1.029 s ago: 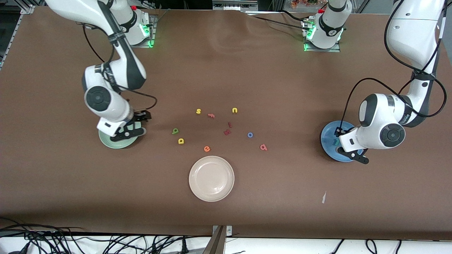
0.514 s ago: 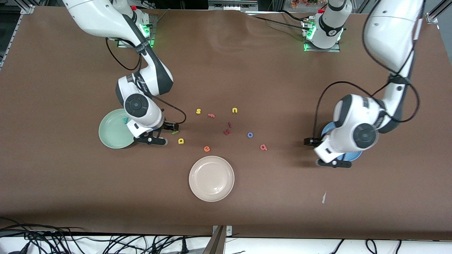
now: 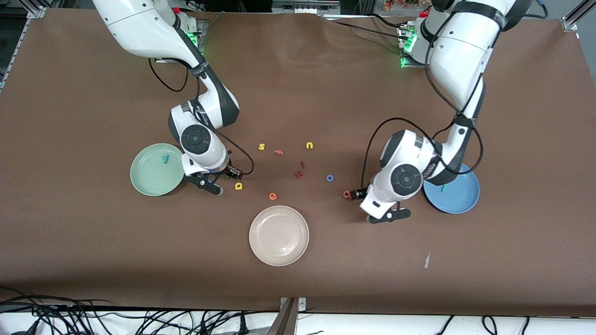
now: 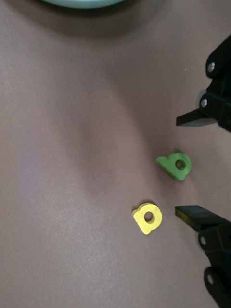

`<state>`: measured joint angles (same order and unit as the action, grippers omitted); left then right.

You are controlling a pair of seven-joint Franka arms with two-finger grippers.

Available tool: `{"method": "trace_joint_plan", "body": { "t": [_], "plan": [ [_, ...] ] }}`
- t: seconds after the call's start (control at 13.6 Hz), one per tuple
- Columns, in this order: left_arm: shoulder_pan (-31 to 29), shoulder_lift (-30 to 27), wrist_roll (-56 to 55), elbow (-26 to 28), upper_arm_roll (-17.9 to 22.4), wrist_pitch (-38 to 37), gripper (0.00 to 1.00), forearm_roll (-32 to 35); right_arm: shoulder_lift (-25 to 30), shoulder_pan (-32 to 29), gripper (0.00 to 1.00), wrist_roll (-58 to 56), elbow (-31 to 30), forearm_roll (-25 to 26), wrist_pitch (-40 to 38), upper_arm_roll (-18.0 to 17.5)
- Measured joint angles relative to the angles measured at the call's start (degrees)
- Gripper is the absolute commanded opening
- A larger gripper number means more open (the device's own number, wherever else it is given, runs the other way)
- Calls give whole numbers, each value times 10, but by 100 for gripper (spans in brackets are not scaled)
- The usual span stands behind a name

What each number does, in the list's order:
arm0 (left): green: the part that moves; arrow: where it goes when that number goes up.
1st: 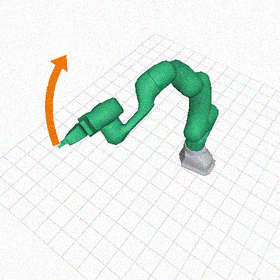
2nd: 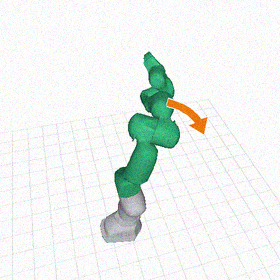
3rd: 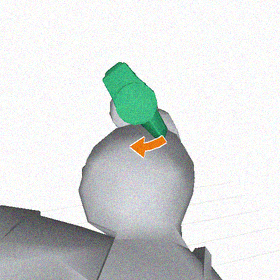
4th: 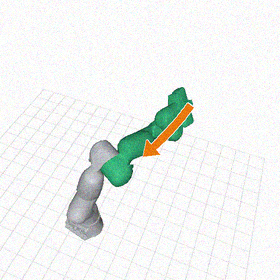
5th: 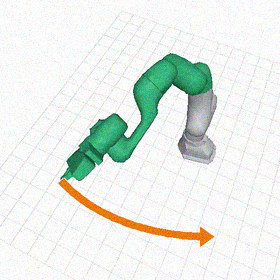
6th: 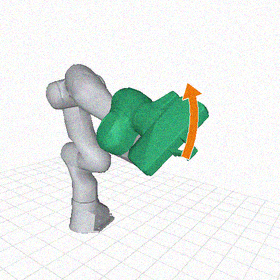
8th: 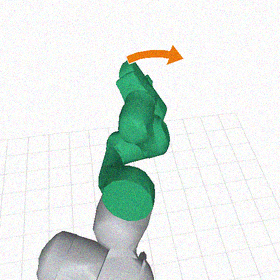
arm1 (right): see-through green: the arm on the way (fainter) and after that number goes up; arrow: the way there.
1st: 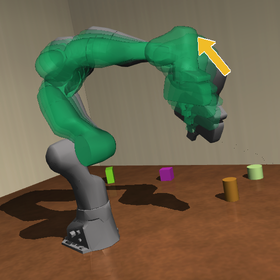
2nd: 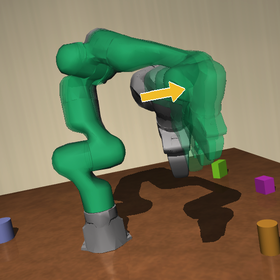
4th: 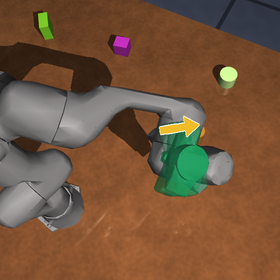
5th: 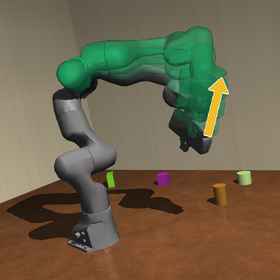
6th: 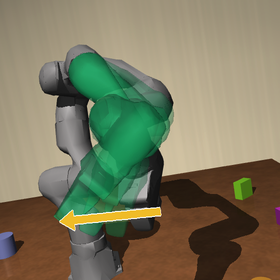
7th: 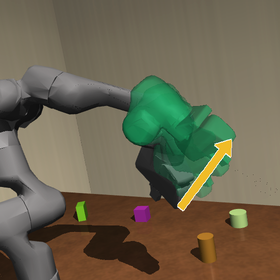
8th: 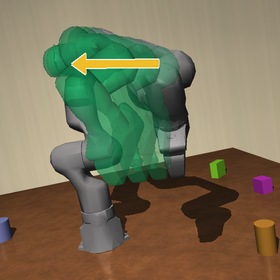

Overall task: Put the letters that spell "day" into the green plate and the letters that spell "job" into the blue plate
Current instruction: 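Grasp the pink b with the left gripper while the right gripper grasps green b, then drop the pink b on the blue plate while the right gripper drops green b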

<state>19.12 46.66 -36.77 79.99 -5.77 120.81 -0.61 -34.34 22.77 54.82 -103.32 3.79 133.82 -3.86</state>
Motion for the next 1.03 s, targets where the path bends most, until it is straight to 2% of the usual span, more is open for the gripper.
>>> {"method": "trace_joint_plan", "body": {
  "t": [0.22, 0.37, 0.44, 0.73, 0.81, 0.88, 1.03],
  "plan": [
    [23, 27, -56, -6, 0, 41, 91, -1, -10, 0, 65, 7, 0, 0, 4, 0],
    [28, 35, -70, -7, 0, 48, 82, -9, -17, 0, 64, 8, 0, 0, 4, 0],
    [29, 35, -74, -7, 0, 51, 77, -13, -21, 0, 54, 8, 0, 0, 5, 0],
    [39, 42, -97, -8, 0, 53, 61, -15, -27, 1, 23, 9, 0, 0, 5, -1],
    [41, 44, -102, -8, 0, 53, 54, -15, -27, 2, 15, 9, 0, 0, 5, -1],
    [42, 45, -105, -8, 0, 53, 42, -15, -27, 4, 8, 9, 0, 0, 6, -1],
    [41, 44, -112, -8, 1, 53, 20, -15, -27, 7, 6, 9, 1, 0, 6, -1]
  ]
}}
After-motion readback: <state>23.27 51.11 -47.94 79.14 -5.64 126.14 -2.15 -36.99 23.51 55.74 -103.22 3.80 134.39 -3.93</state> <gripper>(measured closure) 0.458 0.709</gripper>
